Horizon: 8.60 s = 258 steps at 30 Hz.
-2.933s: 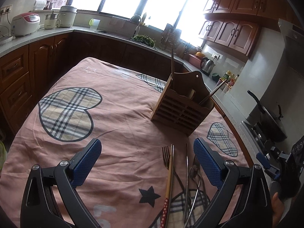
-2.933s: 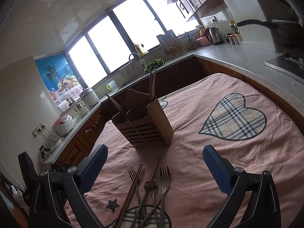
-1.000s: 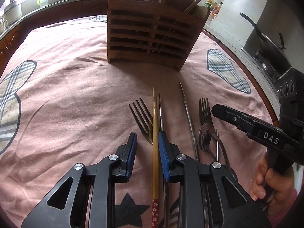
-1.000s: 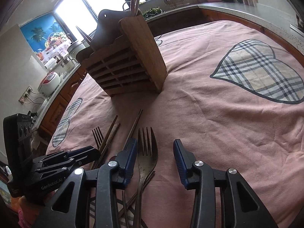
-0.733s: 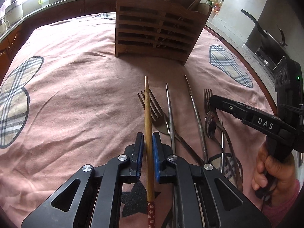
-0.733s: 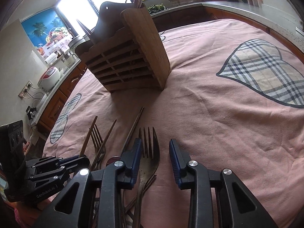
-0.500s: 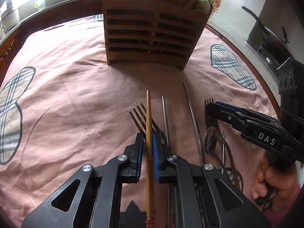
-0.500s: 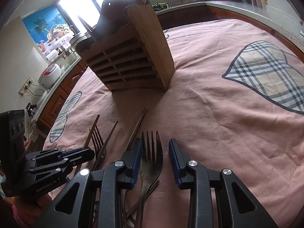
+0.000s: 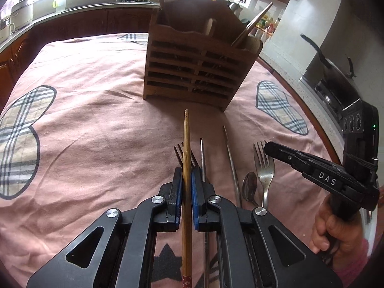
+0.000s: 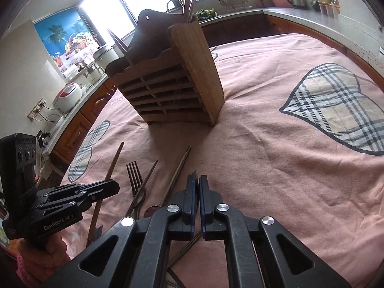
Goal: Organize utensils
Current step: 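Lift the chopstick and fork and carry both over the wooden caddy, then open the left tool dropping the chopstick into the caddy while the right tool releases the fork, then move both open tools back over the remaining utensils, then close the right tool on the silver spoon while the left tool grasps a metal chopstick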
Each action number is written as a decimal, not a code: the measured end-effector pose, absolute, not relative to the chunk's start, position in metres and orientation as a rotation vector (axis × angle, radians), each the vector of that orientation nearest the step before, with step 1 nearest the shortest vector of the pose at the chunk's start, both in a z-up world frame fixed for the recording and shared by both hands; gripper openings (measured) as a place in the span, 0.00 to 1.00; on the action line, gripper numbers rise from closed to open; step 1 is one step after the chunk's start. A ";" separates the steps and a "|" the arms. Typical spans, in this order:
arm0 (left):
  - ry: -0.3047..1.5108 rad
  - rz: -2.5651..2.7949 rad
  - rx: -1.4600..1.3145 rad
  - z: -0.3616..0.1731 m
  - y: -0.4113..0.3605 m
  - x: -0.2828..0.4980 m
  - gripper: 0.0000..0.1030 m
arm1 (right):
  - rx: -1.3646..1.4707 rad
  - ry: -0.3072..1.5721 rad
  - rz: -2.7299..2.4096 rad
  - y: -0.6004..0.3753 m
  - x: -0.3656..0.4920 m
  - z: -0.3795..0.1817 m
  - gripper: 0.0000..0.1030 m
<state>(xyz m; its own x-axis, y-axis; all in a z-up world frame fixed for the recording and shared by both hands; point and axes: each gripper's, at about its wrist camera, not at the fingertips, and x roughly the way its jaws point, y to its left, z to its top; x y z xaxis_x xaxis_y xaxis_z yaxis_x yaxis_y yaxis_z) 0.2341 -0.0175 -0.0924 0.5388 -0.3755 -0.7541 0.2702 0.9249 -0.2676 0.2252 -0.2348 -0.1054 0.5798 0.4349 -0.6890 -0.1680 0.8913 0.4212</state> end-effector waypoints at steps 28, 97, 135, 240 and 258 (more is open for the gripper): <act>0.864 -0.316 -0.198 -0.085 0.021 0.185 0.06 | 0.300 0.712 0.378 -0.233 0.172 -0.042 0.03; 0.358 -0.307 -0.268 0.087 0.033 0.276 0.06 | 0.190 0.241 0.225 -0.249 0.247 0.080 0.03; 0.505 -0.254 -0.182 -0.005 -0.014 0.376 0.06 | 0.069 0.367 0.260 -0.211 0.311 0.009 0.03; 0.939 -0.294 -0.050 -0.110 -0.017 0.213 0.63 | 0.078 0.936 0.407 -0.190 0.184 -0.120 0.24; 0.979 -0.343 0.000 -0.114 -0.022 0.232 0.51 | -0.069 0.983 0.492 -0.175 0.195 -0.122 0.16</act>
